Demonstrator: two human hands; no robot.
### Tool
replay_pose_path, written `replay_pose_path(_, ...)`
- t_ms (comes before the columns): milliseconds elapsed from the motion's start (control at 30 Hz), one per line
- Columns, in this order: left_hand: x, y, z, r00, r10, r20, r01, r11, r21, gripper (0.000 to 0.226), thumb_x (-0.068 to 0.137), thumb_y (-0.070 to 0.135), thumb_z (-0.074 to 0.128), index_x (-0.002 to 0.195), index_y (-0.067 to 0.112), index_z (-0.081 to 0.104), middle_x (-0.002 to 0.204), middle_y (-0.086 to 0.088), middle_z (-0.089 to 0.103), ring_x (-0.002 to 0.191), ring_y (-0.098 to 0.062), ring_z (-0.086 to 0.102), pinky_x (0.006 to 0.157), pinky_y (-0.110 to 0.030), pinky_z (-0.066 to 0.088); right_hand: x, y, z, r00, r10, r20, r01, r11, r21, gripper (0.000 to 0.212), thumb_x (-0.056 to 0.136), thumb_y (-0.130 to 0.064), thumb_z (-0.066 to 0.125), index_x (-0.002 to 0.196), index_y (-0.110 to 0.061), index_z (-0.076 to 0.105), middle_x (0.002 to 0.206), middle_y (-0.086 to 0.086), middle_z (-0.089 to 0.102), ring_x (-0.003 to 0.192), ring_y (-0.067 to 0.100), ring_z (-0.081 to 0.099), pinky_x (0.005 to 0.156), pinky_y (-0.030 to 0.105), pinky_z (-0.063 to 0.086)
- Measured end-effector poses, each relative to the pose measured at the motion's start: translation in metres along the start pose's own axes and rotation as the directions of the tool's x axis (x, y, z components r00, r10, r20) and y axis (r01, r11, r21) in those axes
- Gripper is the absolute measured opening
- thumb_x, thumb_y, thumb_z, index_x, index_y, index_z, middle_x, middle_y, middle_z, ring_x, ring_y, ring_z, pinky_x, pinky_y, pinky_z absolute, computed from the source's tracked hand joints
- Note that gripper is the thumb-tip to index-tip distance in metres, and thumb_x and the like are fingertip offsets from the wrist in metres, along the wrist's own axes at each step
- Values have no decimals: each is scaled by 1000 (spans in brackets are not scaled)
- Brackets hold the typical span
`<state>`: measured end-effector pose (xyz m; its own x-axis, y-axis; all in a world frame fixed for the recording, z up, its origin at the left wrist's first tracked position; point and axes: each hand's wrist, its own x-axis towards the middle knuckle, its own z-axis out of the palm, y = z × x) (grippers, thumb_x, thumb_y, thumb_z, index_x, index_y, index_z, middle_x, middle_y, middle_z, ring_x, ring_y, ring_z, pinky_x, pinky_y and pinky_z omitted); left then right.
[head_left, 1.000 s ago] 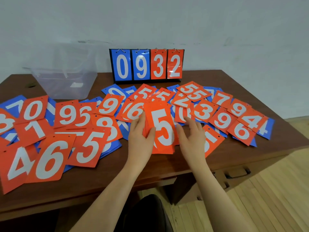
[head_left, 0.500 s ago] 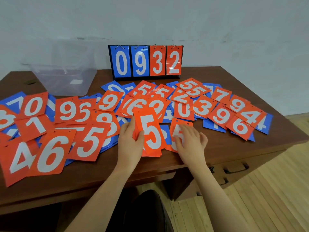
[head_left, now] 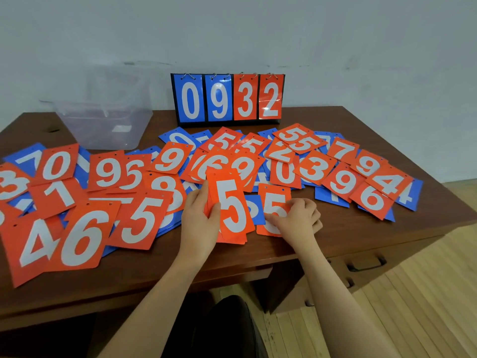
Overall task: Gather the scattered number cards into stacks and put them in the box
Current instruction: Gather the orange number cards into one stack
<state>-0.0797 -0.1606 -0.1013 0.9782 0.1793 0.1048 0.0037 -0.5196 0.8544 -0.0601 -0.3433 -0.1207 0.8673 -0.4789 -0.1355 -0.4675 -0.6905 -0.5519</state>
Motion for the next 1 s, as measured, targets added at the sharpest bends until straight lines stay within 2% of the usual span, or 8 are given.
replay_pose_path(133, 1, -1, -3, 1000, 5, -3, -5, 1000, 4, 56, 95, 25, 46, 146, 26, 22, 144, -3, 33, 133, -19, 36, 95, -36, 46, -3, -1, 2, 999, 6, -38, -8, 999, -34, 85, 73, -51, 73, 137, -13, 33, 149, 11, 22, 139, 30, 18, 112, 45, 19)
replay_pose_path(267, 2, -4, -3, 1000, -1, 1, 1, 1000, 10, 57, 95, 25, 47, 146, 27, 22, 144, -3, 33, 133, -19, 35, 97, -38, 45, 10, -9, -8, 992, 113, 58, -111, 993, -44, 93, 67, -52, 78, 138, -12, 32, 147, 14, 21, 137, 32, 20, 110, 45, 22)
replay_pose_path(500, 11, -2, 2, 1000, -6, 6, 6, 1000, -2, 57, 95, 25, 46, 146, 27, 20, 146, -3, 32, 133, -18, 35, 98, -36, 44, 25, -17, -13, 984, 58, 168, -67, 997, 48, 75, 68, -35, 82, 127, -20, 40, 140, 8, 34, 133, 30, 29, 108, 46, 25)
replay_pose_path(600, 15, -1, 2, 1000, 7, -5, -7, 1000, -2, 56, 95, 24, 46, 146, 25, 22, 144, -3, 34, 132, -18, 37, 97, -35, 44, 19, -12, -11, 990, -83, 114, 47, 956, 288, 58, 80, -17, 73, 123, -21, 35, 132, 4, 46, 127, 27, 42, 103, 43, 36)
replay_pose_path(667, 17, -2, 1, 999, 24, -22, -24, 1000, 6, 55, 96, 24, 45, 146, 25, 22, 144, -3, 34, 132, -17, 37, 97, -34, 44, 11, -8, -12, 987, -158, 22, 130, 880, 457, 50, 88, -11, 63, 128, -22, 36, 132, 4, 49, 125, 24, 47, 91, 33, 45)
replay_pose_path(800, 21, -2, 0, 996, 60, -70, -59, 998, 3, 56, 96, 23, 44, 146, 24, 21, 145, -3, 33, 132, -16, 35, 95, -27, 41, -1, -11, -21, 938, -261, -226, 344, 754, 559, 43, 91, -16, 59, 129, -26, 42, 119, -12, 48, 115, 10, 50, 80, 16, 46)
replay_pose_path(900, 23, 0, -2, 992, 76, -98, -79, 997, -24, 56, 96, 23, 45, 146, 24, 21, 144, -2, 33, 131, -15, 36, 88, -21, 38, -6, -22, -27, 919, -254, -301, 393, 644, 656, 40, 91, -20, 61, 124, -32, 43, 121, -13, 50, 112, 9, 54, 82, 24, 53)
replay_pose_path(1000, 26, 1, -4, 986, 91, -138, -91, 996, 0, 55, 96, 23, 45, 146, 24, 22, 143, -1, 35, 130, -13, 37, 86, -19, 37, -9, -37, -29, 908, -257, -331, 418, 605, 677, 39, 90, -22, 62, 120, -37, 42, 114, -20, 50, 109, 8, 56, 82, 27, 55)
